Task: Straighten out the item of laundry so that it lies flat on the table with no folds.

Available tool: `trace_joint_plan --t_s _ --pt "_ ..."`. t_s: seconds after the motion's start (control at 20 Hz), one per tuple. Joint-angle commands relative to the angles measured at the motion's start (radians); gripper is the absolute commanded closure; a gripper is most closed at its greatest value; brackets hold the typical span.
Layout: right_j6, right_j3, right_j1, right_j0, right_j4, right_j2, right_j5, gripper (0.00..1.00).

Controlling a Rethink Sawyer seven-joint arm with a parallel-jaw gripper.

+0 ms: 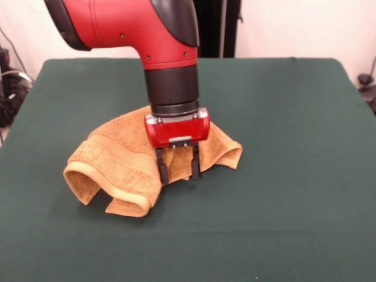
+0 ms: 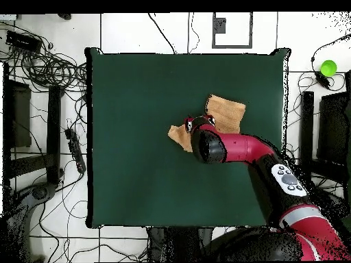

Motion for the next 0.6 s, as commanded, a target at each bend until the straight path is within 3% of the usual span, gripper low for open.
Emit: trace_joint_plan --t_s 0.05,0.6 --pt "0.058 0.038 0.042 0.035 -0.036 0.144 -0.009 0.00" --pt "-0.072 0.133 0.064 -0.104 -0.058 0.358 0.116 0.00"
